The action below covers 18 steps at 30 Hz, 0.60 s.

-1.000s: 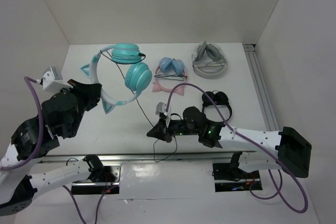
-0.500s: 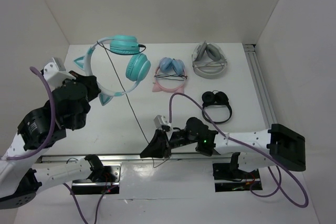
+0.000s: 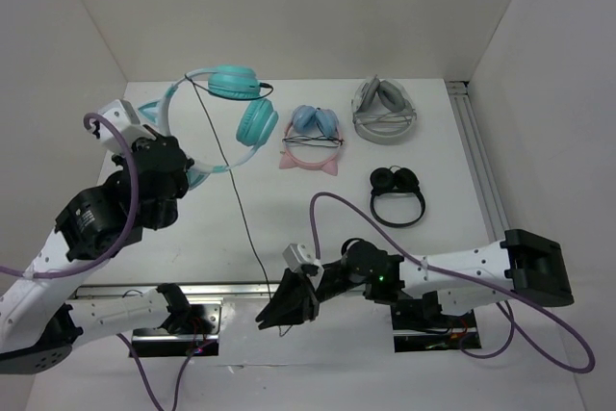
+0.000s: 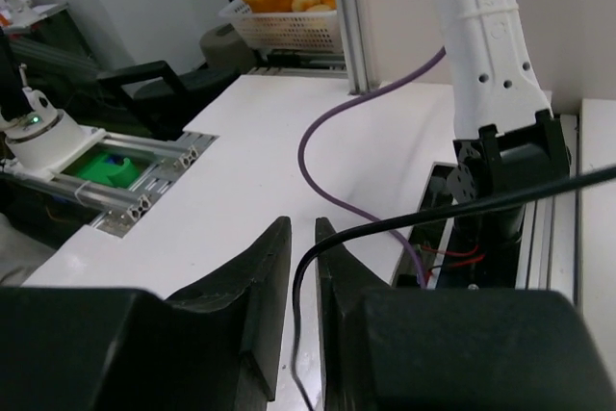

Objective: Wrap the headphones

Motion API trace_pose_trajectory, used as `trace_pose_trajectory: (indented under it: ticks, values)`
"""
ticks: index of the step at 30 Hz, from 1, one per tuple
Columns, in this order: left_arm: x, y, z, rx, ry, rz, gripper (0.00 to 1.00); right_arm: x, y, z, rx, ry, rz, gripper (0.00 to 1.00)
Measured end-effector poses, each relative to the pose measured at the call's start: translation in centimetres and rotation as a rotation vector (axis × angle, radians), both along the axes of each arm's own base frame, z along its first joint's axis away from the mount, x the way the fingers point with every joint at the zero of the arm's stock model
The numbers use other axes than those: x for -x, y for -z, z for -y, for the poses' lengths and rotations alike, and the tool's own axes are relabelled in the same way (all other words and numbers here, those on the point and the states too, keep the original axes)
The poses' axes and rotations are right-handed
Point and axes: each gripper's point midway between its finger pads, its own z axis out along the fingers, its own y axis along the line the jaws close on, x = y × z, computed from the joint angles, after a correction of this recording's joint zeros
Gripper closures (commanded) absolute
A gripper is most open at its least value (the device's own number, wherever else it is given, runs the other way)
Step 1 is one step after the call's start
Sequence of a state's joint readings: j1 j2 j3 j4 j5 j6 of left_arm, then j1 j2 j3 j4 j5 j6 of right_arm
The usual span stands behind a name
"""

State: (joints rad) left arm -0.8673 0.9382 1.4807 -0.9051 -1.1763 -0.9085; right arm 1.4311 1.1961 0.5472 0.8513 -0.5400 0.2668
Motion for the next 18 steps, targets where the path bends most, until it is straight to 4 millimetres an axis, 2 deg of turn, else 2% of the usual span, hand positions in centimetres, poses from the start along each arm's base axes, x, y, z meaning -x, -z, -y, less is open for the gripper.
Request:
trace_pose_trajectory:
  ticks: [4,10,18]
  values:
    - [-0.3,0.2,0.0,-0.040,-0.014,-0.013,1.00,1.0,-0.8,0.3,-0.026,-0.001,0.010,0.83]
    - [-0.5,0.4,0.0,-0.071,-0.022,-0.024,1.00,1.9,-1.8,0.7,-0.060,0.003,0.011,0.83]
    - [-0.9,0.5,-0.8,-0.106,-0.062,-0.037,1.00,4.1,-3.0,1.6,-0.103,-0.031,0.030,0.78]
